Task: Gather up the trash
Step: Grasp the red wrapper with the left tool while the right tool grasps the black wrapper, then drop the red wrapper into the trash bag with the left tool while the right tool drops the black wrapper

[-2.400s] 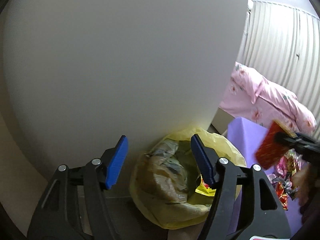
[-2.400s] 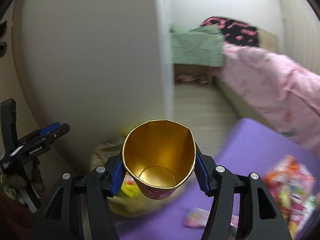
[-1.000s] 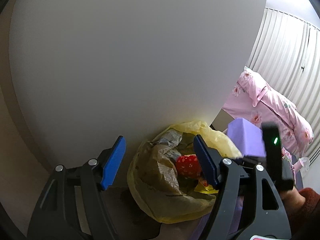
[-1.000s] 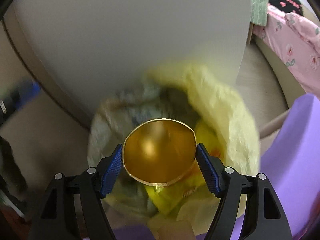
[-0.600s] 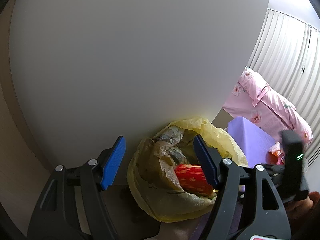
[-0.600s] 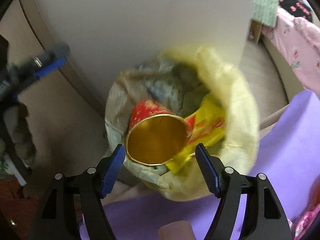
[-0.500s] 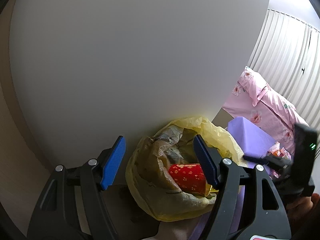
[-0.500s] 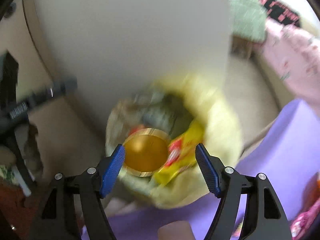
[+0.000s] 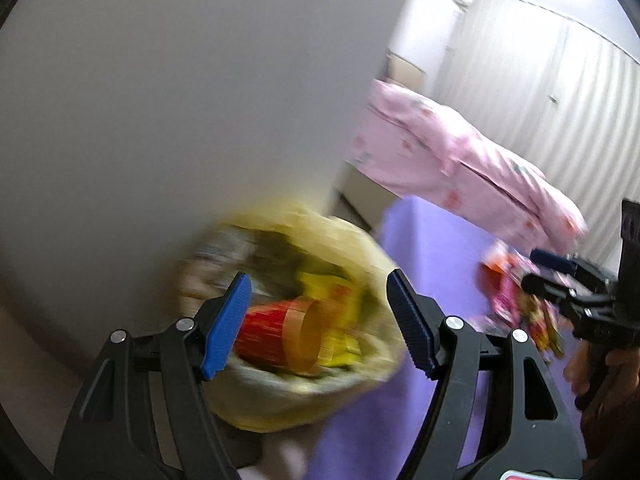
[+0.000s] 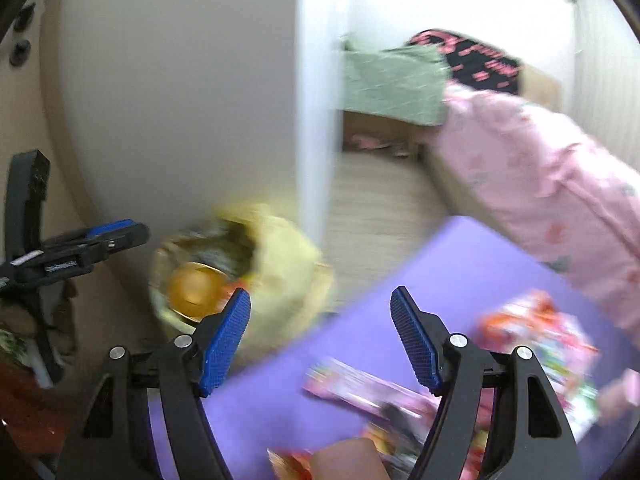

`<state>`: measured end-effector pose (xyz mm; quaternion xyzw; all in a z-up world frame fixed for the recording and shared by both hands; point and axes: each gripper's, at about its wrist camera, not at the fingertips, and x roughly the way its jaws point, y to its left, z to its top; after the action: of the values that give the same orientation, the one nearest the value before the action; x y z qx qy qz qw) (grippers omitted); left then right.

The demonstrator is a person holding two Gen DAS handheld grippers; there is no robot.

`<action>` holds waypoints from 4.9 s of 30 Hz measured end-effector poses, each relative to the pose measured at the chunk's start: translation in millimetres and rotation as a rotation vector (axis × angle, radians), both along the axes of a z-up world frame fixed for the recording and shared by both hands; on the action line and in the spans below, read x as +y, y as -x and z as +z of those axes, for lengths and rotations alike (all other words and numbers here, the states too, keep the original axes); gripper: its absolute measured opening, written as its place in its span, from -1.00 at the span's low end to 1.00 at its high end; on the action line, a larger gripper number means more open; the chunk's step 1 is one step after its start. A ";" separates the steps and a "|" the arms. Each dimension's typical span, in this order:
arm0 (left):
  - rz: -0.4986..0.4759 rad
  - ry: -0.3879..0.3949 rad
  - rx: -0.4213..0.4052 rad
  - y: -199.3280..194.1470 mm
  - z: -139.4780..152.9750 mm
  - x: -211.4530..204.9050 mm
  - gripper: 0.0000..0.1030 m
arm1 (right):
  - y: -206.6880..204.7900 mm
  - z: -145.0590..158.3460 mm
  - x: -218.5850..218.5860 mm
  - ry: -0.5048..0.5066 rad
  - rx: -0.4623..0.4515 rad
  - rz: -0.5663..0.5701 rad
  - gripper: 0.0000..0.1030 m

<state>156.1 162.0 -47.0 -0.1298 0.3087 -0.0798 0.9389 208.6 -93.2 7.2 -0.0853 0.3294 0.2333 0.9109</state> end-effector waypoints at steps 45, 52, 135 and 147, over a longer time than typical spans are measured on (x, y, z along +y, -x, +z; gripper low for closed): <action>-0.491 0.016 0.191 -10.4 -37.5 -150.4 0.29 | 90.1 -57.7 -116.5 -0.106 0.183 -0.272 -0.32; -0.595 0.022 0.258 -3.5 -48.2 -182.4 0.21 | 113.5 -61.7 -148.0 -0.114 0.176 -0.386 -0.32; 0.017 -0.005 0.219 -67.3 -71.3 32.7 0.20 | 13.0 -14.3 -14.1 -0.054 0.108 -0.082 -0.32; 0.282 -0.058 -0.023 17.0 14.7 109.5 0.31 | -36.4 -21.6 133.9 -0.061 0.139 0.191 -0.31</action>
<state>139.1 271.5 -32.3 -0.1436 0.2786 0.0605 0.9477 245.0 40.7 -14.5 -0.0723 0.3748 0.3341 0.8618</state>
